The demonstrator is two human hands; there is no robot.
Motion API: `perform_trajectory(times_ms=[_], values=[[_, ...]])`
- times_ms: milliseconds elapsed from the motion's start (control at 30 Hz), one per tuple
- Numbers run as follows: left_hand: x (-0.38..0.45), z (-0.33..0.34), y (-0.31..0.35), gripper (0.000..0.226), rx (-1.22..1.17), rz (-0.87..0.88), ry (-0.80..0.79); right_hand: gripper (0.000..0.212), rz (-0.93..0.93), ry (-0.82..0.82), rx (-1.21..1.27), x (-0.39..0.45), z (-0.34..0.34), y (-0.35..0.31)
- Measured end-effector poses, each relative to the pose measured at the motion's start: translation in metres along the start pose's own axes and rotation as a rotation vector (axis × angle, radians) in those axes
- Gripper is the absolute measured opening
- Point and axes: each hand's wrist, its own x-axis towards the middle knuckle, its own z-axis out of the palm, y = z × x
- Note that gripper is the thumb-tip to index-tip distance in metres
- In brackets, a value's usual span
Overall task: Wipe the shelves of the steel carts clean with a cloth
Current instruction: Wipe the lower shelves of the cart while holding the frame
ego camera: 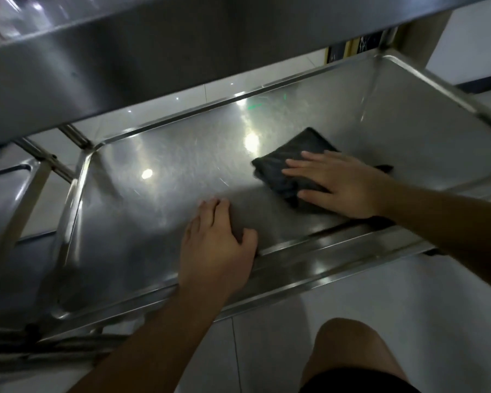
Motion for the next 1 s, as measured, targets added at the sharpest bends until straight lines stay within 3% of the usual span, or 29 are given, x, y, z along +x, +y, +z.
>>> perform_trajectory(times_ms=[167,300,400,533,633,733,867,1000], values=[[-0.001,-0.001,0.003,0.080,-0.024,-0.009,-0.007,0.084,0.524,0.074,0.012,-0.012,-0.015,0.113],[-0.001,-0.001,0.003,0.076,-0.041,-0.005,-0.012,0.082,0.894,0.121,0.066,0.059,-0.012,0.127],[0.002,0.001,0.001,0.071,-0.036,-0.001,-0.010,0.082,0.782,0.072,0.106,0.123,-0.012,0.072],[0.000,-0.002,0.003,0.067,-0.007,-0.006,0.000,0.071,0.347,-0.019,0.033,0.170,0.004,-0.035],[0.000,-0.004,0.005,0.068,0.001,-0.015,-0.003,0.065,0.095,-0.053,0.062,0.141,0.011,-0.075],[-0.002,-0.005,0.005,0.064,-0.009,-0.009,0.009,0.069,-0.002,-0.048,0.101,0.076,0.011,-0.075],[-0.003,-0.005,0.006,0.065,0.007,-0.012,0.021,0.072,0.067,-0.097,0.086,-0.017,-0.005,-0.025],[-0.001,-0.006,0.006,0.064,0.021,-0.013,-0.012,0.060,0.456,-0.069,0.049,-0.088,-0.022,0.067]])
